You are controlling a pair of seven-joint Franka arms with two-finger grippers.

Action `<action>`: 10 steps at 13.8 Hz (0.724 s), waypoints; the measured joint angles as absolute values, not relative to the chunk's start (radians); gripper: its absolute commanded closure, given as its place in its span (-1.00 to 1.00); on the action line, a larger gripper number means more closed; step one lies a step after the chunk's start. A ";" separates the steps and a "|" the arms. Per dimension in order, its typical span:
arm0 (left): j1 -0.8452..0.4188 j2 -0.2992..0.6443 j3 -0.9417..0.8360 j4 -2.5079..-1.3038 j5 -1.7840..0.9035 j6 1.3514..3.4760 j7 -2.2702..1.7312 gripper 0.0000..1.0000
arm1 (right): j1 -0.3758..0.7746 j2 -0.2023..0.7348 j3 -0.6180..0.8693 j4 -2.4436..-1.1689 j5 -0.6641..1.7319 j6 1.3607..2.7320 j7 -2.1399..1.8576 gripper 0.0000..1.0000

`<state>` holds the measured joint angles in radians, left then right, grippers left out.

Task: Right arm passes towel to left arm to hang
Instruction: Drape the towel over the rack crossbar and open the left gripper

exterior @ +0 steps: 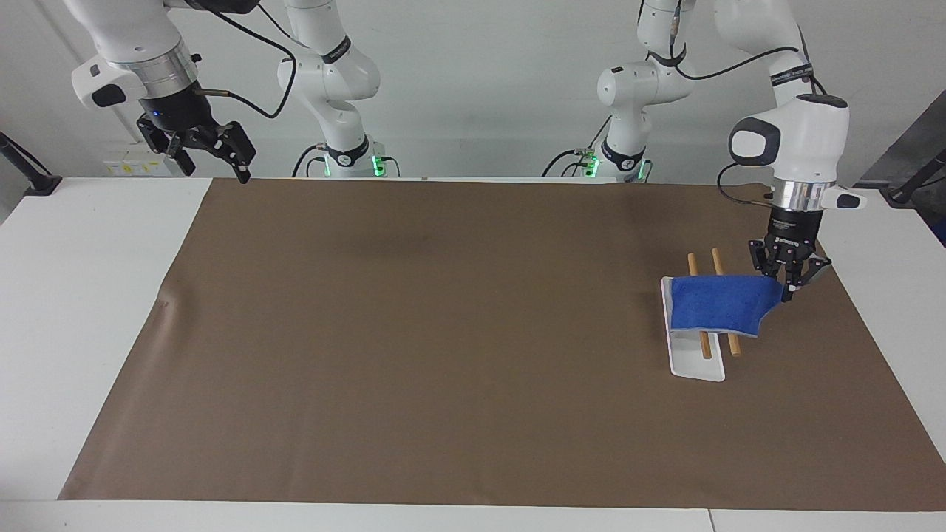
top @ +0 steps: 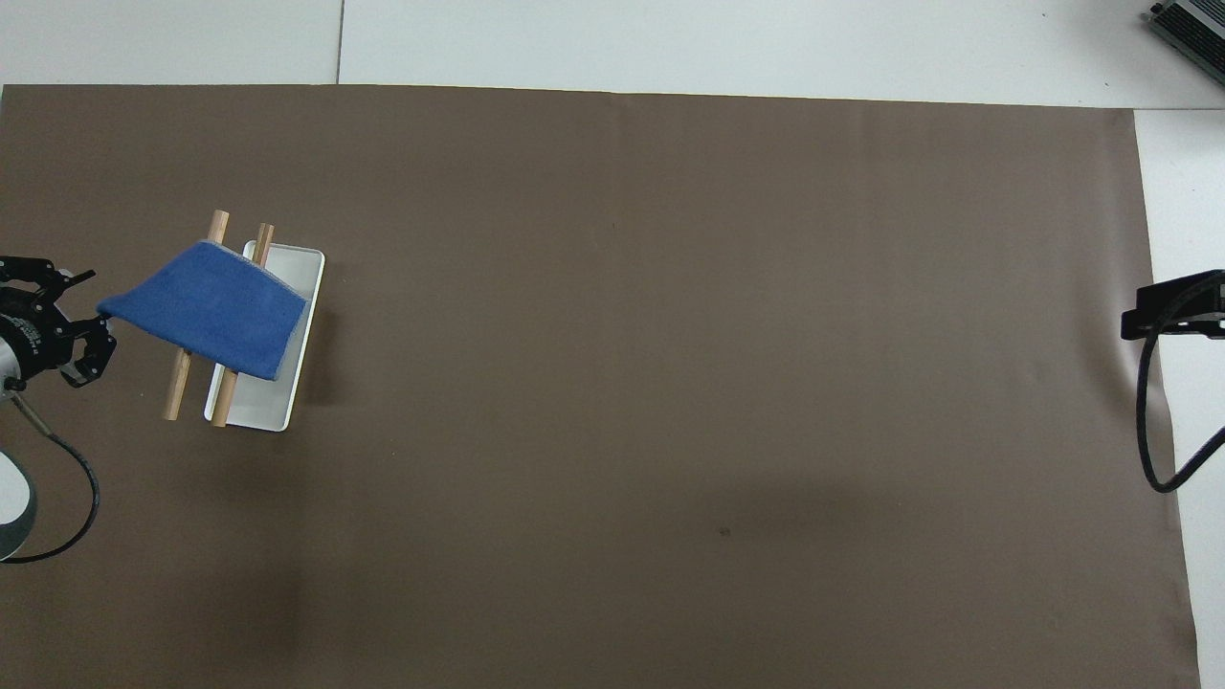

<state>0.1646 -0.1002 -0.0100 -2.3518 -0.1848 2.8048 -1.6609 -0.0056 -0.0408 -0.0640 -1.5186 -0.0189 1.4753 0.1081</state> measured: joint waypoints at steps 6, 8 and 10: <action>0.214 -0.105 -0.007 -2.259 -0.183 2.644 -1.652 -0.59 | -0.005 -0.049 -0.058 -1.547 -0.018 1.476 0.108 -1.00; 0.213 -0.106 -0.013 -2.202 -0.180 2.574 -1.610 -0.79 | -0.001 -0.050 -0.044 -1.553 -0.018 1.476 0.121 -1.00; 0.196 -0.106 -0.022 -2.161 -0.179 2.513 -1.523 -1.00 | 0.002 -0.049 -0.039 -1.553 -0.018 1.478 0.134 -1.00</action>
